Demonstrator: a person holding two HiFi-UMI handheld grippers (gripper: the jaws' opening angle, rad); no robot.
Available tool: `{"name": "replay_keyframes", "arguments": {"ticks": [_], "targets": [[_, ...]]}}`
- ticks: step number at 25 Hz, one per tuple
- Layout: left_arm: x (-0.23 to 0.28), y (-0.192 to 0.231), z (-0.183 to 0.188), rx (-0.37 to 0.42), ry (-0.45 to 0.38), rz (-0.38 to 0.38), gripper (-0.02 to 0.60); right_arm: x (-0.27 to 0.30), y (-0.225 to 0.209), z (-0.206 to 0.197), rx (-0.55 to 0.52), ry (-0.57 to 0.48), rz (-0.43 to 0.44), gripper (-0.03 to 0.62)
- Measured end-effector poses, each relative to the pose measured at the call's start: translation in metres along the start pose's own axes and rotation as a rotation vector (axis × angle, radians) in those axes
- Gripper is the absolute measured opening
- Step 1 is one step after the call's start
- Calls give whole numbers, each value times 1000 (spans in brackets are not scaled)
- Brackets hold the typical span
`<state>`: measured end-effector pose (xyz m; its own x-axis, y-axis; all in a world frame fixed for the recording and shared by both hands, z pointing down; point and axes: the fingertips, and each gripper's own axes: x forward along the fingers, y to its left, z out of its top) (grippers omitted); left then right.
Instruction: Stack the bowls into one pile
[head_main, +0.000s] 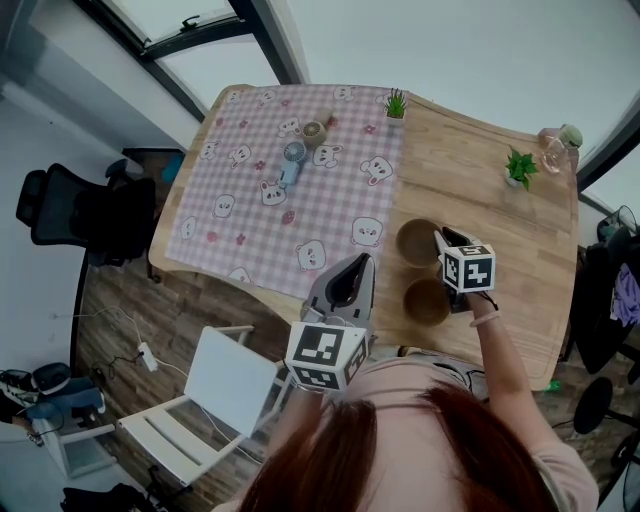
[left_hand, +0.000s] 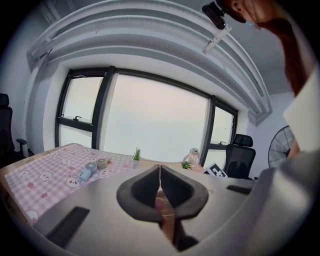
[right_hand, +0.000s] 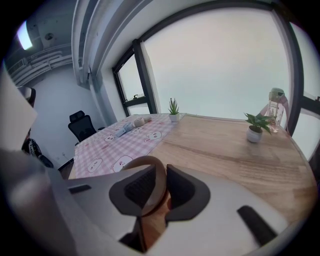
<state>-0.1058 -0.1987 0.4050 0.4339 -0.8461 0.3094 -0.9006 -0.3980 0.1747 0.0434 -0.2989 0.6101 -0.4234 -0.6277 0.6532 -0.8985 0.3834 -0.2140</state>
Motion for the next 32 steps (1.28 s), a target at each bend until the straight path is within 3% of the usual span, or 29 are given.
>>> {"name": "replay_keyframes", "arguments": {"ticks": [19, 32], "targets": [[-12, -28, 3, 12, -37, -16, 11, -48, 2, 12, -48, -88, 14, 60], [-34, -59, -3, 22, -55, 5, 11, -80, 11, -6, -66, -104, 53, 60]]}}
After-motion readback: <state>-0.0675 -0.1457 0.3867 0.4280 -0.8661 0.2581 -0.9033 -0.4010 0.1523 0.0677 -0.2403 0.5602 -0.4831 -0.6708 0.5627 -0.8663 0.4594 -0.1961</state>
